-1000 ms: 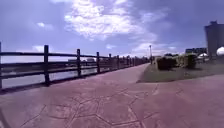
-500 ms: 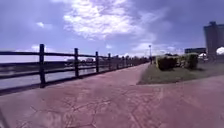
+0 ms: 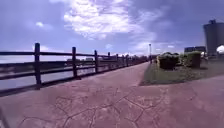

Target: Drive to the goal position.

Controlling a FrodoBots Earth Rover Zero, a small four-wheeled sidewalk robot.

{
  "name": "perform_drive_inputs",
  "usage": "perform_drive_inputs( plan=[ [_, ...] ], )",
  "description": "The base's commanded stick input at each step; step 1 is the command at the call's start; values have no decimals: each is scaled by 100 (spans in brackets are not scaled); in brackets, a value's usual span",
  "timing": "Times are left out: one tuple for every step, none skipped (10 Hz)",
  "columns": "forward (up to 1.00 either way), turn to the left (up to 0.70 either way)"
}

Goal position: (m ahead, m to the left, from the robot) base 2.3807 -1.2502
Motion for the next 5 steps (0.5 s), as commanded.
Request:
perform_drive_inputs(
  plan=[
    [45,0],
    [45,0],
    [45,0],
    [45,0],
    [45,0]
  ],
)
